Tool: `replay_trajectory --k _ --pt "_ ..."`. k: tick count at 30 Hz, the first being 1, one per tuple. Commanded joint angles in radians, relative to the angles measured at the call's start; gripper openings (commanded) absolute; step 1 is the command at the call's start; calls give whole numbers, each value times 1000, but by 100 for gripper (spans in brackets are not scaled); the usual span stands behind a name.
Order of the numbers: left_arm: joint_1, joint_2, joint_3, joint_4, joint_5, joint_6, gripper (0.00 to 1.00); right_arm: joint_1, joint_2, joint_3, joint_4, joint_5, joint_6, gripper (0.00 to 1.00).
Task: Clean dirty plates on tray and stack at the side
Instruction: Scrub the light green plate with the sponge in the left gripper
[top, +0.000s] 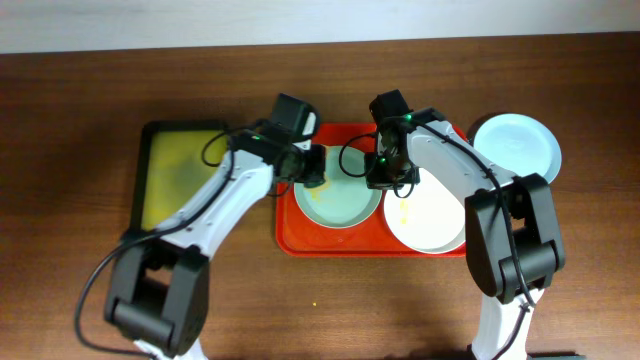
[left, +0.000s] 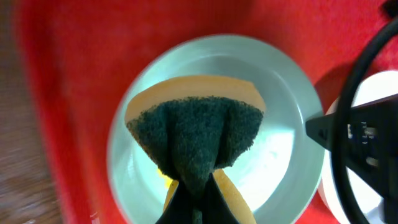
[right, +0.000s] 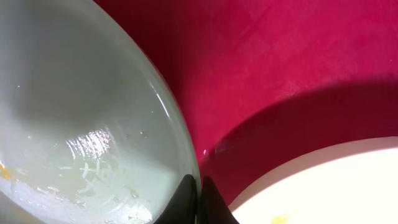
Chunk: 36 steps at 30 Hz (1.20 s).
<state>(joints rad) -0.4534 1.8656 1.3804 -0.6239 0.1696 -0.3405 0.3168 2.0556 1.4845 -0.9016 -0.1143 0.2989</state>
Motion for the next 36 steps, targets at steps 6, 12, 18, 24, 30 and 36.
replay_trajectory --k 6,12,18,24,30,36 --pt "-44 170 10 89 18 -93 0 4 0 -9 8 -6 -2 4" --pt "-66 216 10 115 -22 -87 0 4 0 -9 8 -7 -2 4" --pt "-51 215 63 -114 -536 -77 0 4 0 -9 7 -6 -2 4" --pt "-57 215 268 -261 -353 -59 0 4 0 -9 8 -6 -2 4" --pt "-84 290 233 -233 64 -56 0 4 0 -9 8 -6 -2 4" --pt "-85 357 225 -237 -126 -55 0 4 0 -10 6 -6 -2 4"
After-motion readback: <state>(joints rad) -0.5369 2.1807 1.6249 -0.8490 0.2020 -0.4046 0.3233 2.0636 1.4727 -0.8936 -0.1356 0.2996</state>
